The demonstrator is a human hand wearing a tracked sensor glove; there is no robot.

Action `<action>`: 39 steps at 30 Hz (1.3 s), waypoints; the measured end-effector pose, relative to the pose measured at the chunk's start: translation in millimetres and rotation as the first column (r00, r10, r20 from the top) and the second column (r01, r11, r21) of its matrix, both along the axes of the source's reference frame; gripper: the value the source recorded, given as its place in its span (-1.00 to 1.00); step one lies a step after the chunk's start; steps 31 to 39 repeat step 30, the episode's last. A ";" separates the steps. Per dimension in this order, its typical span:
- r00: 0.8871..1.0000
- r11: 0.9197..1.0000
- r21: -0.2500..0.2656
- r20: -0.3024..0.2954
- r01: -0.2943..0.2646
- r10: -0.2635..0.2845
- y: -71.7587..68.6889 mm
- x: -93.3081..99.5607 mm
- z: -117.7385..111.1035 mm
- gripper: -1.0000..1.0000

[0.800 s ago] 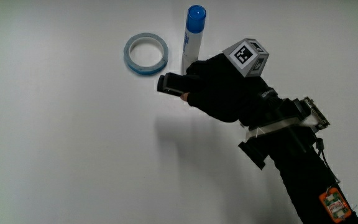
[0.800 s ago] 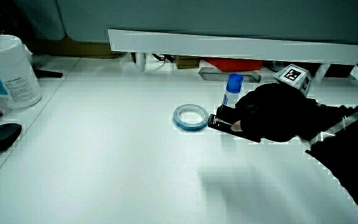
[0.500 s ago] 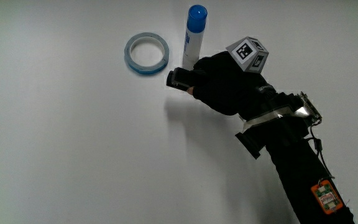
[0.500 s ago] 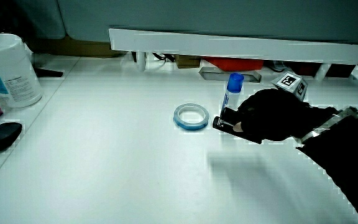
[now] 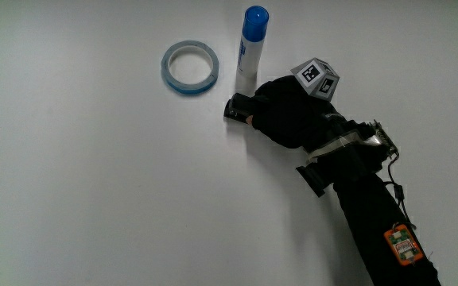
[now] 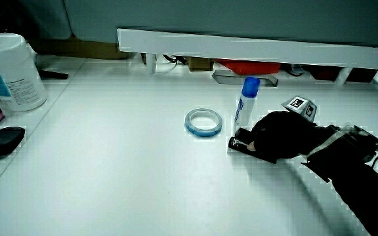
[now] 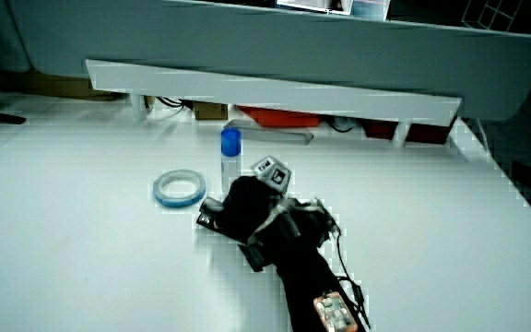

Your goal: Place stapper

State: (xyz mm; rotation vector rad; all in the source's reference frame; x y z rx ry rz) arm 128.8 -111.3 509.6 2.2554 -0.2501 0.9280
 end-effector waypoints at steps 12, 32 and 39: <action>1.000 1.000 -0.025 -0.008 -0.011 0.011 3.3 1.8 10.6 -0.07; 0.985 0.977 0.130 0.003 0.171 -0.173 39.4 -14.0 -82.7 -1.00; 0.985 0.977 0.130 0.003 0.171 -0.173 39.4 -14.0 -82.7 -1.00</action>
